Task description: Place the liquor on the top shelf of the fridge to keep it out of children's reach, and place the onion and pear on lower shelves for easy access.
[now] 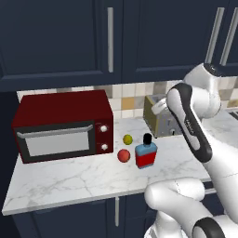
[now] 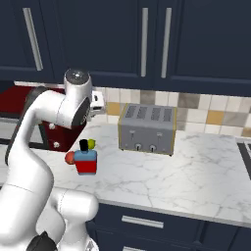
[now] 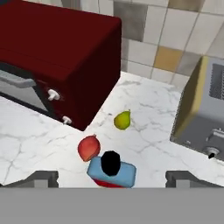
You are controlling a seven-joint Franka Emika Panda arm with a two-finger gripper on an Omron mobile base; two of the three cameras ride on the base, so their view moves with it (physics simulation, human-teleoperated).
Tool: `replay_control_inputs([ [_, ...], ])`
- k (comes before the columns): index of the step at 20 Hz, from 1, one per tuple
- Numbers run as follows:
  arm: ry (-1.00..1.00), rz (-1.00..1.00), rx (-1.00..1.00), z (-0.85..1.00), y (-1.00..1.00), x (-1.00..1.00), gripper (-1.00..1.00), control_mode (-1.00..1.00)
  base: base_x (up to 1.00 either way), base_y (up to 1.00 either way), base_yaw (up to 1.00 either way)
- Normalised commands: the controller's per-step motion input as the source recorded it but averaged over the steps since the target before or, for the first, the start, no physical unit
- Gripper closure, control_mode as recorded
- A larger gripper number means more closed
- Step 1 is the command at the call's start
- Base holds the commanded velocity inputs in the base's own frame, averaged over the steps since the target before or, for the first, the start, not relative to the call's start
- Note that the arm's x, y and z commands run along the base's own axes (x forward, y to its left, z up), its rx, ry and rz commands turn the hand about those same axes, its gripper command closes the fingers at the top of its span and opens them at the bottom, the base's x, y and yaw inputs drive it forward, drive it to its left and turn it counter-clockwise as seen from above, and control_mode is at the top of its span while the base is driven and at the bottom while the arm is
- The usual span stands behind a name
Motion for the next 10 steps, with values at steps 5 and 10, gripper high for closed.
replay_control_inputs([
  [5, -0.22, 0.37, 0.09, 0.00, -0.20, -0.37, -1.00, -1.00, 0.00, 0.00, 0.00],
  [10, -0.01, 0.37, 0.07, 0.00, -0.16, -0.21, -1.00, -1.00, 0.00, 0.00, 0.00],
])
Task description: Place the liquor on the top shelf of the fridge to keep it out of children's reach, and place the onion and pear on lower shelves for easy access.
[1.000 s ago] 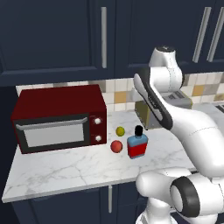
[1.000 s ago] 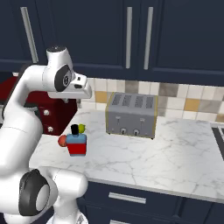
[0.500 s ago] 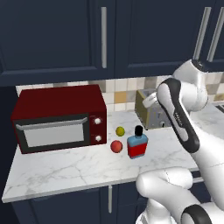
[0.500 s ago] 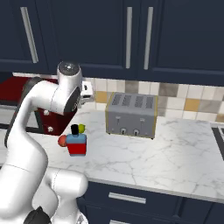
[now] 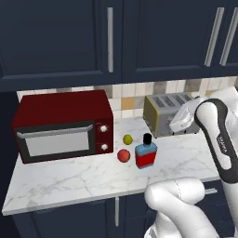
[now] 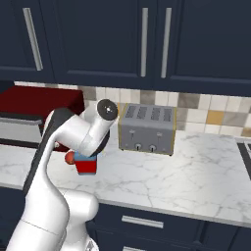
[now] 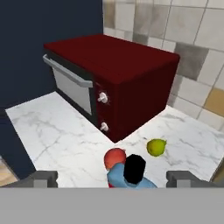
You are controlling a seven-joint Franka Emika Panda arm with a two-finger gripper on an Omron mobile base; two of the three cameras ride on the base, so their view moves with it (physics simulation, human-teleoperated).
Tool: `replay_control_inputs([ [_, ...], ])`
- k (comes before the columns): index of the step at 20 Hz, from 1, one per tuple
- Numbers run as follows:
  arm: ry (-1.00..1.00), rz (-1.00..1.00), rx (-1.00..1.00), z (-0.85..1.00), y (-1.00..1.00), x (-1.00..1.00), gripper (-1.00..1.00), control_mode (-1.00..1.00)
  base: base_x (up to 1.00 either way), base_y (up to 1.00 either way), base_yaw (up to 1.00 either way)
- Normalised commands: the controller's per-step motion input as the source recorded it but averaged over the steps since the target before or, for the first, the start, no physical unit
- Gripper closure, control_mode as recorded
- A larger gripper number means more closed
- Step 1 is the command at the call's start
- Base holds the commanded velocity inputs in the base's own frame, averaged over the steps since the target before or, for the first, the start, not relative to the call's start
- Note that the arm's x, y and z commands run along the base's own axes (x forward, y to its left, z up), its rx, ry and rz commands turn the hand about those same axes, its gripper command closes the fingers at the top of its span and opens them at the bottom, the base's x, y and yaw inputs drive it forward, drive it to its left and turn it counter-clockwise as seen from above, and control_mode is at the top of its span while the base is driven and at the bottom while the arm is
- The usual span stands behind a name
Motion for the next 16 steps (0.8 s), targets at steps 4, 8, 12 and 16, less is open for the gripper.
replay_control_inputs([
  [4, 0.00, 0.35, 0.06, -0.14, -0.06, -0.06, -1.00, -1.00, 0.00, 0.00, 0.00],
  [8, 0.00, 0.29, 0.05, -0.27, 0.00, 0.00, -1.00, -1.00, 0.00, 0.00, 0.00],
  [12, -0.01, 0.29, 0.03, -0.29, 0.00, 0.00, -1.00, -1.00, 0.00, 0.00, 0.00],
  [16, -0.11, 0.22, 0.06, -0.37, 0.00, 0.00, -1.00, -1.00, 0.00, 0.00, 0.00],
])
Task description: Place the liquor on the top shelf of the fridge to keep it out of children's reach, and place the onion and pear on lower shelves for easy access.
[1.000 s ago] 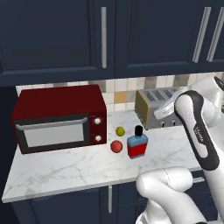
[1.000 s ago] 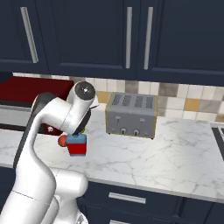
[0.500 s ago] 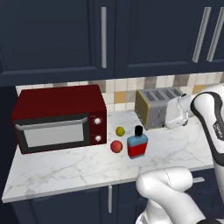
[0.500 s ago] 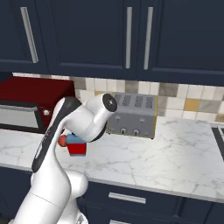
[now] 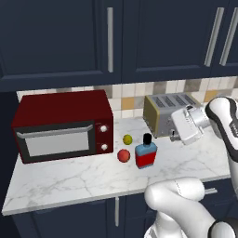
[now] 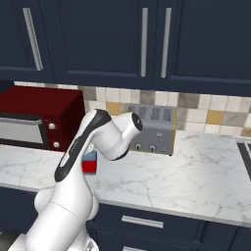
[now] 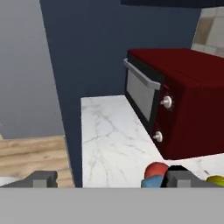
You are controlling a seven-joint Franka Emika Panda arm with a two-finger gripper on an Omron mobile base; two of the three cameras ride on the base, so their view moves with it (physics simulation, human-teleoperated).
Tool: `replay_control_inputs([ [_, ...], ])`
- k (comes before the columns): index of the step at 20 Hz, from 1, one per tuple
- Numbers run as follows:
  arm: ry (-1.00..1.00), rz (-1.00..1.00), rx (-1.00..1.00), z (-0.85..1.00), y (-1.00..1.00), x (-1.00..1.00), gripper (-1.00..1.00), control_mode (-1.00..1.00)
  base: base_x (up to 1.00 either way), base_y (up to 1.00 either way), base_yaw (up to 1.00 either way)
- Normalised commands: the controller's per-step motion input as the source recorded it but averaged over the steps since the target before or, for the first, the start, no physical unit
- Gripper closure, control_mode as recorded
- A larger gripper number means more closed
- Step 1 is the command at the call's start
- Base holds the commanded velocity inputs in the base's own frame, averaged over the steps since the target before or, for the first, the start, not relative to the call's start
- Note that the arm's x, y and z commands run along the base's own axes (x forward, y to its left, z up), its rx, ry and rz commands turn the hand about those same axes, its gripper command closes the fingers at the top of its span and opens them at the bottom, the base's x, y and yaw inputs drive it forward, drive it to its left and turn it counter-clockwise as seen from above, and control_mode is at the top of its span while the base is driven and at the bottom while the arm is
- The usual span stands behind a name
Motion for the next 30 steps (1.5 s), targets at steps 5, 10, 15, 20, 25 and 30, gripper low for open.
replay_control_inputs([
  [5, -0.14, 0.14, 0.07, -0.35, 0.00, 0.00, -1.00, -1.00, 0.00, 0.00, 0.00],
  [10, -0.10, 0.06, 0.04, -0.28, 0.06, 0.00, -1.00, -1.00, 0.00, 0.00, 0.00],
  [15, -0.06, 0.00, 0.02, -0.30, 0.07, 0.02, -1.00, -1.00, 0.00, 0.00, 0.00],
  [20, -0.03, 0.00, 0.01, -0.12, 0.00, 0.16, -1.00, -1.00, 0.00, 0.00, 0.00],
  [25, 0.00, 0.00, 0.00, -0.15, 0.00, 0.26, -1.00, -1.00, 0.00, 0.00, 0.00],
  [30, 0.00, 0.00, 0.00, -0.15, 0.00, 0.27, -1.00, -1.00, 0.00, 0.00, 0.00],
])
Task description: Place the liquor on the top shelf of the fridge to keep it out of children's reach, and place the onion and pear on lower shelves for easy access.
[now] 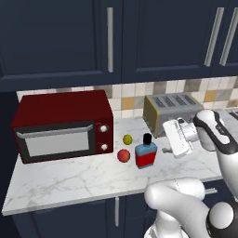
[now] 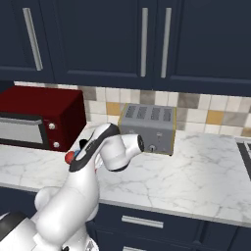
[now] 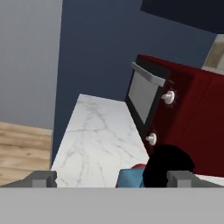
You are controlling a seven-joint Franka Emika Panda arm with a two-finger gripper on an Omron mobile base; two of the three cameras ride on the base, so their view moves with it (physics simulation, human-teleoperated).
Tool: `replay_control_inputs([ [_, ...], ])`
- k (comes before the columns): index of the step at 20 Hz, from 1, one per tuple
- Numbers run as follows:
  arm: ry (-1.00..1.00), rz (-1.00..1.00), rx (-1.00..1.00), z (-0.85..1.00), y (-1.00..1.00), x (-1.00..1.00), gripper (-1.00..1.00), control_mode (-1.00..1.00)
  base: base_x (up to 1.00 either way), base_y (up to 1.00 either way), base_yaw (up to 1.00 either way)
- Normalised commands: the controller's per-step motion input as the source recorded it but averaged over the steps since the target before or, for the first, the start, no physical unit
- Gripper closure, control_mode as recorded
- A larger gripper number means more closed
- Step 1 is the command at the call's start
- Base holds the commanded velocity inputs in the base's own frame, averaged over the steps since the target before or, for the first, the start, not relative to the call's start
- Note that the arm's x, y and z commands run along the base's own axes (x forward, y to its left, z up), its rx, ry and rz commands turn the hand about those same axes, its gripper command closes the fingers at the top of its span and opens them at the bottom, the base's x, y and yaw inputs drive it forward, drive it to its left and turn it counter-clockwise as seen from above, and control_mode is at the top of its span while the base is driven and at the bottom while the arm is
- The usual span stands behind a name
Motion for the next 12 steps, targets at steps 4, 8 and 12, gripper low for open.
replay_control_inputs([
  [4, 0.00, 0.00, 0.00, -0.14, 0.00, 0.26, -1.00, -1.00, 0.00, 0.00, 0.00],
  [8, 0.00, 0.00, 0.00, -0.20, 0.00, 0.23, -1.00, -1.00, 0.00, 0.00, 0.00],
  [12, 0.00, 0.00, 0.00, -0.22, 0.00, 0.24, -1.00, -1.00, 0.00, 0.00, 0.00],
])
